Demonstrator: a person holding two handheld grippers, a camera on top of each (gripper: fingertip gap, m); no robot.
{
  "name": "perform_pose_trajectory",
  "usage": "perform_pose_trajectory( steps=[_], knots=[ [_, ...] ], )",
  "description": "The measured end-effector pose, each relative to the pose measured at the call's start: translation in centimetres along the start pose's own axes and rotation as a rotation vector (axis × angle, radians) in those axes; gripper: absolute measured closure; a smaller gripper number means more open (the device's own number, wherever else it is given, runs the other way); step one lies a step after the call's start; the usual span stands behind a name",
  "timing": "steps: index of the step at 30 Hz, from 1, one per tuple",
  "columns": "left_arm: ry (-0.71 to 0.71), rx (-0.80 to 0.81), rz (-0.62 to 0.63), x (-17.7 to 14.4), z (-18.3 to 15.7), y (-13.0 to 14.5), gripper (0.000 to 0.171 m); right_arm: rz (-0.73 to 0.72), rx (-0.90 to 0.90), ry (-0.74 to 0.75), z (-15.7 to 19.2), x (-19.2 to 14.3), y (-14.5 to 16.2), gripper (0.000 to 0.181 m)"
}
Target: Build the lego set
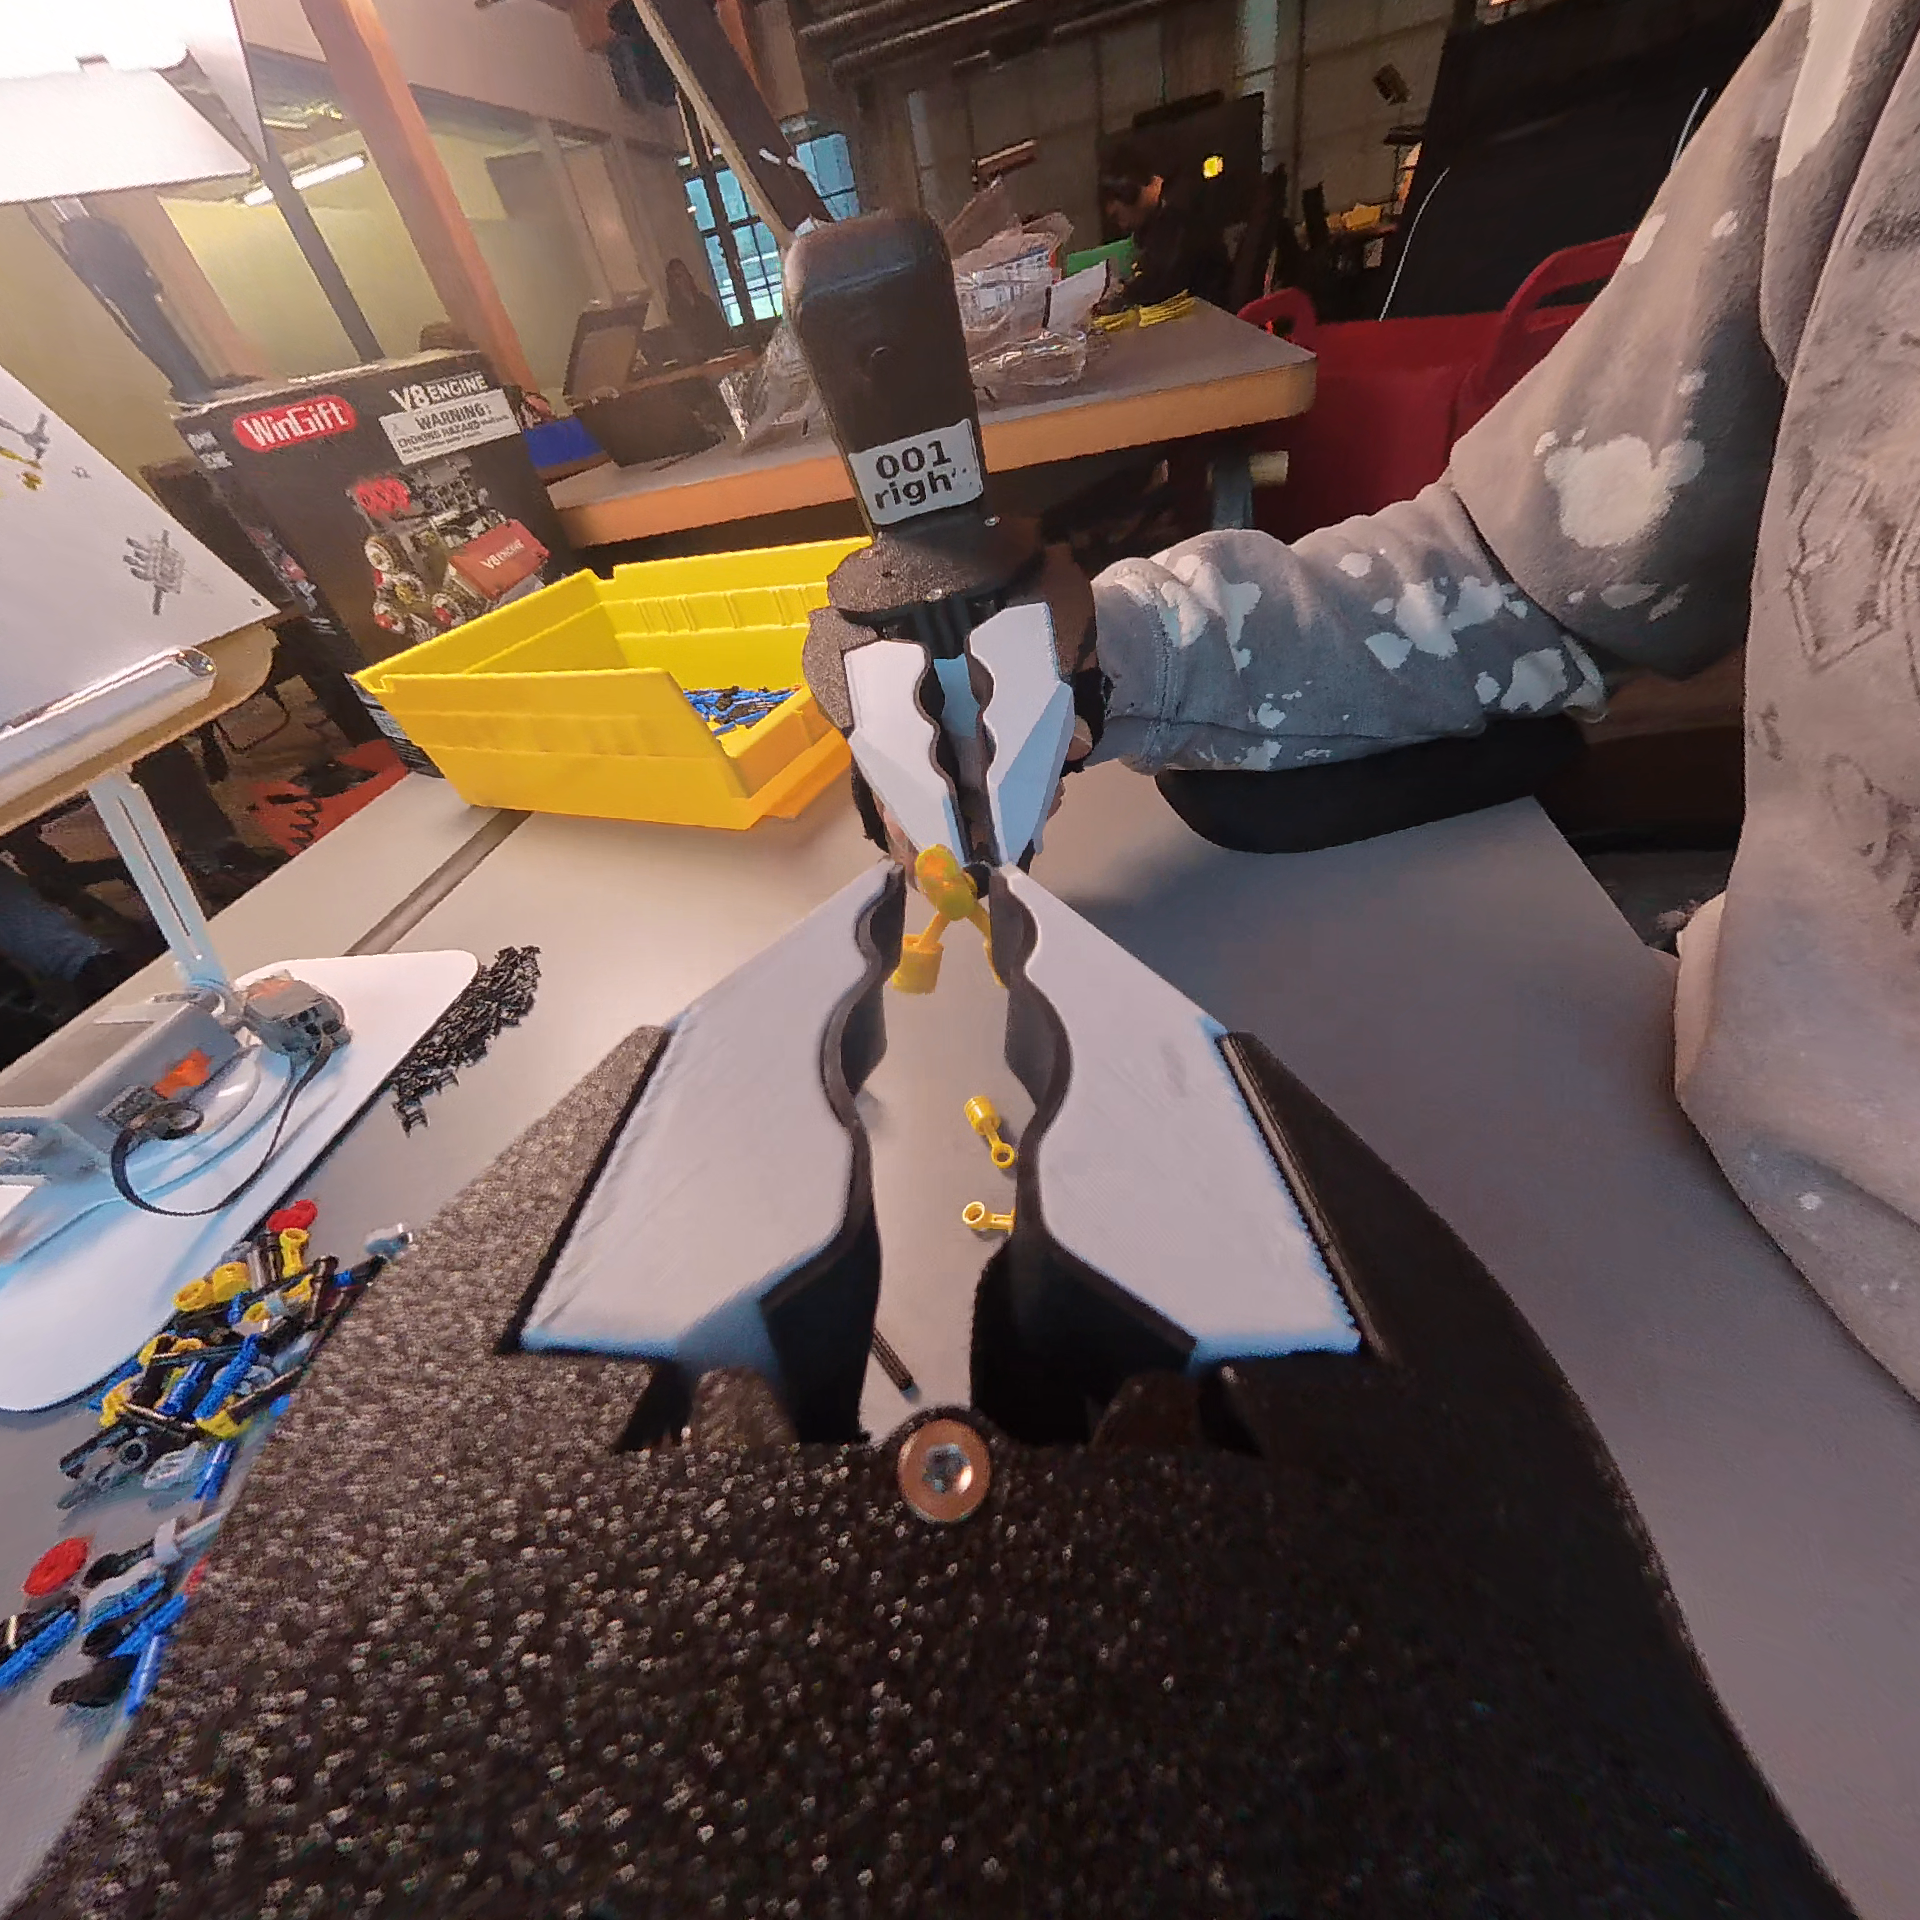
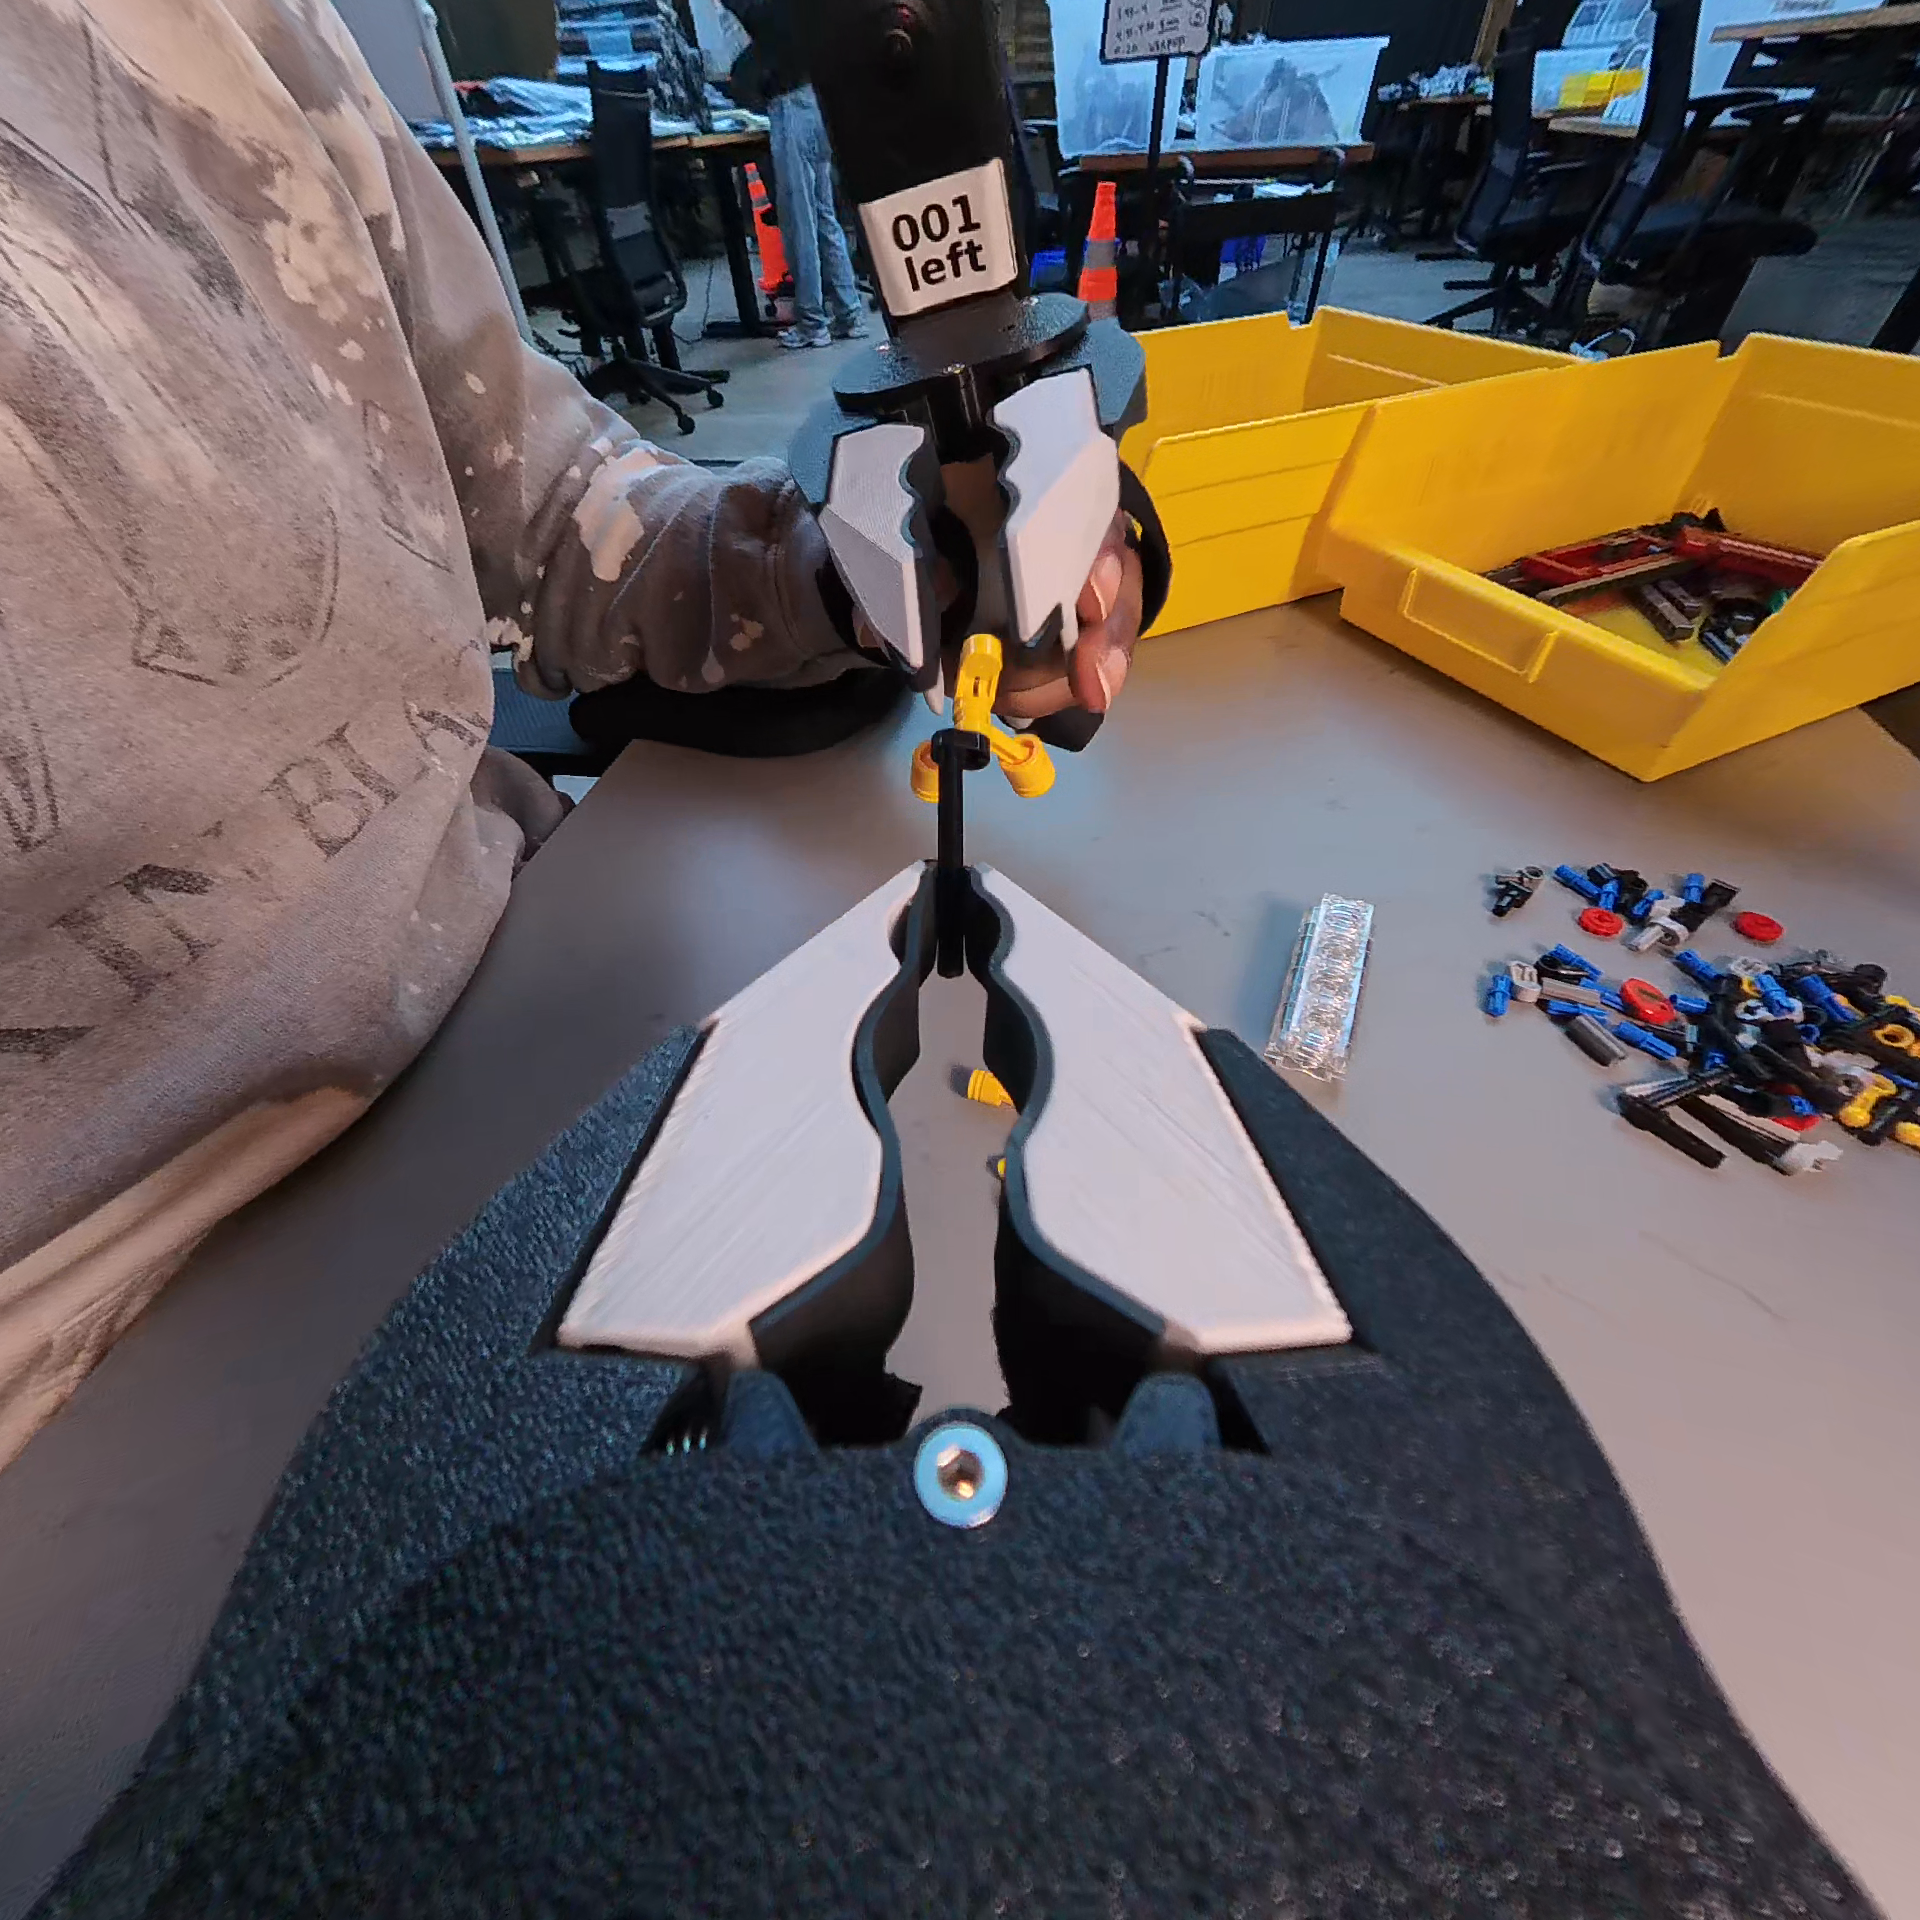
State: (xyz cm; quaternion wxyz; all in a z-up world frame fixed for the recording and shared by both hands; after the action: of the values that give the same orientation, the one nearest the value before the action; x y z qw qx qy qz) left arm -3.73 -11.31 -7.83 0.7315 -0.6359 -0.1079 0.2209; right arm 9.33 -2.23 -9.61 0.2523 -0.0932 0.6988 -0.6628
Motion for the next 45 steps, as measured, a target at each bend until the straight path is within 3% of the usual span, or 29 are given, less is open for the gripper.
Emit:
perform_pose_trajectory(
  steps=[4, 8, 20, 25, 29, 33, 37, 42, 45],
  knots=[
    [0.018, -0.041, -0.014, 0.2, -0.1, 0.0, 0.163, 0.012, 0.005, -0.012, 0.1, 0.1, 0.1, 0.177],
    [0.036, 0.031, 0.004, 0.2, -0.6, -0.1, 0.163, 0.017, 0.072, -0.071, 0.2, 0.1, 0.1, 0.177],
    [0.129, 0.769, 0.429, 0.6, -3.5, -1.5, 0.163, 0.118, 0.429, -0.407, 0.4, 1.1, 1.0, 0.179],
    [0.116, 1.087, 0.534, 1.1, -4.7, -1.0, 0.163, 0.171, 0.565, -0.461, 0.5, 1.1, 1.7, 0.178],
    [0.124, 1.208, 0.574, 1.5, -5.5, -0.5, 0.163, 0.199, 0.645, -0.487, 0.9, 1.0, 2.4, 0.178],
    [0.074, 0.909, 0.478, 1.6, -5.1, -0.9, 0.171, 0.142, 0.647, -0.476, 0.9, 1.0, 1.5, 0.178],
    [0.009, 0.535, 0.266, 1.0, -4.1, -2.6, 0.171, 0.083, 0.568, -0.447, 1.3, 0.8, -0.1, 0.178],
    [-0.041, 0.018, 0.061, 0.1, -2.1, -3.3, 0.127, 0.012, 0.532, -0.4, 1.6, 0.0, -1.1, 0.177],
    [0.018, -0.093, -0.031, -0.2, -2.4, -3.2, 0.145, -0.007, 0.531, -0.392, 1.9, -0.1, -1.3, 0.178]
  ],
)
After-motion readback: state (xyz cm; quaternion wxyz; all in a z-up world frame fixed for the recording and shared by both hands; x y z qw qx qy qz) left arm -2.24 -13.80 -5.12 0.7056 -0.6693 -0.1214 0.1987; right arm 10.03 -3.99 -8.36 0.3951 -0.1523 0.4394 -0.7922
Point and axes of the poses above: each gripper's, where its closed fingertips meet, x out along the fingers, y out of its underside, z = x × y across the jaws, the point moved 7 cm from there along -x, back along the fingers, and after that the axes turned 7 degrees about y, right-handed, at the moved point
